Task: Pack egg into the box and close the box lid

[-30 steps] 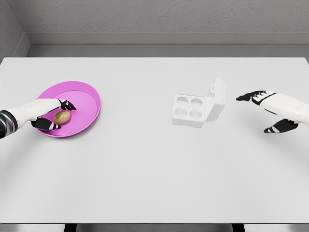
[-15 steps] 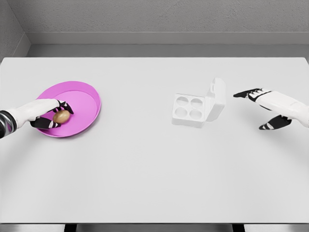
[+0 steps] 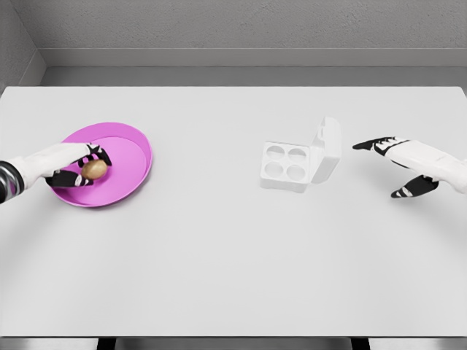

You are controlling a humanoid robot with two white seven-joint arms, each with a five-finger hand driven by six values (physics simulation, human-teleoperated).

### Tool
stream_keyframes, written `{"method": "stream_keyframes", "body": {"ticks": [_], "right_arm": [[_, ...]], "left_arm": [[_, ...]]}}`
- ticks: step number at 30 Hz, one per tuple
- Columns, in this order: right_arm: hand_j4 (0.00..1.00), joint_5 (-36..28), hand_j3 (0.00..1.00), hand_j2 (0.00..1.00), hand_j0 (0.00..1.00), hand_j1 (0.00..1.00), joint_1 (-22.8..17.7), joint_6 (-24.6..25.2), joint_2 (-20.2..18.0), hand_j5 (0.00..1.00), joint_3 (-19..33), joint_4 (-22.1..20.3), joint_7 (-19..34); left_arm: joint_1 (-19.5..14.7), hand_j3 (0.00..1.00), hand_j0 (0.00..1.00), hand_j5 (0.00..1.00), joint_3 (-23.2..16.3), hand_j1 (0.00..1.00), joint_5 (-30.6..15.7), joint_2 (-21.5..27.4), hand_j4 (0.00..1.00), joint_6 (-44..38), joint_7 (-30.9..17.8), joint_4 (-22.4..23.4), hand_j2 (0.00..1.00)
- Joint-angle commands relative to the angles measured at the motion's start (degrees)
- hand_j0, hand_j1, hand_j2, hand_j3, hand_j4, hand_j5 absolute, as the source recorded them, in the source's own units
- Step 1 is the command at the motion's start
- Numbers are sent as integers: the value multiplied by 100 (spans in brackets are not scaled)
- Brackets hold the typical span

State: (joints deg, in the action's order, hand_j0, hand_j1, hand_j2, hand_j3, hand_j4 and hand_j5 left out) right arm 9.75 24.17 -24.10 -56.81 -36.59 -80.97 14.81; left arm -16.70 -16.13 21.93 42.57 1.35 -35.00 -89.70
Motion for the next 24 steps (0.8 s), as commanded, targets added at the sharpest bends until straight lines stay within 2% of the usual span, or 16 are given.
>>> {"method": "stream_keyframes", "body": {"ticks": [1,14,24], "right_arm": [[100,-26,100,100,100,100,0,2,21,100,-24,64,4],[100,-26,100,100,100,100,97,2,21,100,-24,90,13],[100,-26,100,100,100,100,97,2,21,100,-24,186,13]], "left_arm": [[0,44,44,44,5,44,-22,6,44,6,0,-56,44],[18,42,42,42,66,42,-75,-12,42,15,0,-267,42],[0,41,41,41,93,41,-75,-381,41,15,0,-443,41]]}}
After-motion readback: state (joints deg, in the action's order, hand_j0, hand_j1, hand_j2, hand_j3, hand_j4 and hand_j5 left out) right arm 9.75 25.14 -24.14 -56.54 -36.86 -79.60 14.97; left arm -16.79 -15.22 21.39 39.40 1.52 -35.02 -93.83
